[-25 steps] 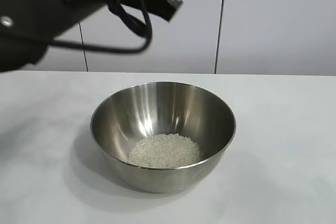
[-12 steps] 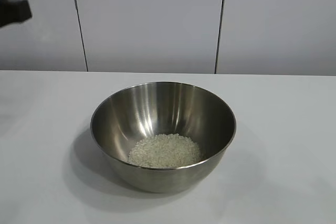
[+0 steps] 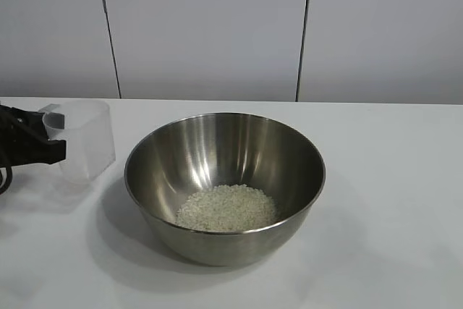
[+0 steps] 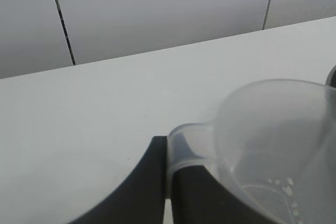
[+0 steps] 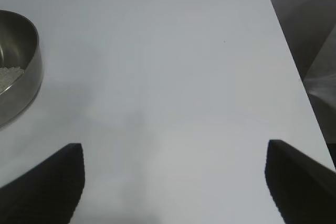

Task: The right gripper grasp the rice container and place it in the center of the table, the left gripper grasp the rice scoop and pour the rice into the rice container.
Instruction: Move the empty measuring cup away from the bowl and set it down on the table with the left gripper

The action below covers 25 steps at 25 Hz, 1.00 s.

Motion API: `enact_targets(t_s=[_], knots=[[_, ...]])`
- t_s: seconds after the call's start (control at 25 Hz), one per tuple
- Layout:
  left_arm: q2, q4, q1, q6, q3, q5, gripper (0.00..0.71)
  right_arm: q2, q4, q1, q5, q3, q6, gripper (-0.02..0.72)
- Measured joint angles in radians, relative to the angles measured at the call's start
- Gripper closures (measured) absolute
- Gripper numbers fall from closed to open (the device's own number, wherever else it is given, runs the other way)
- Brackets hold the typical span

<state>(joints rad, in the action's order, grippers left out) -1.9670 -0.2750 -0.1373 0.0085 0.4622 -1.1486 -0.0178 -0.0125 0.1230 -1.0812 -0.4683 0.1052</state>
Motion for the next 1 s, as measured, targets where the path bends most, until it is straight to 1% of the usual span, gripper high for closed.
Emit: enact_targets(t_s=[0.36,0.84,1.0], knots=[[-0.109,0.001,0.000,0.002,0.017,-0.001,0.704,0.000,0.000,0.000,0.000,0.000,0.000,0.064],[-0.110,-0.002,0.000,0.000,0.017,-0.001,0.704,0.000,0.000,0.000,0.000,0.000,0.000,0.064],[-0.110,-0.021,0.000,0.000,0.017,-0.001,0.704,0.000,0.000,0.000,0.000,0.000,0.000,0.064]])
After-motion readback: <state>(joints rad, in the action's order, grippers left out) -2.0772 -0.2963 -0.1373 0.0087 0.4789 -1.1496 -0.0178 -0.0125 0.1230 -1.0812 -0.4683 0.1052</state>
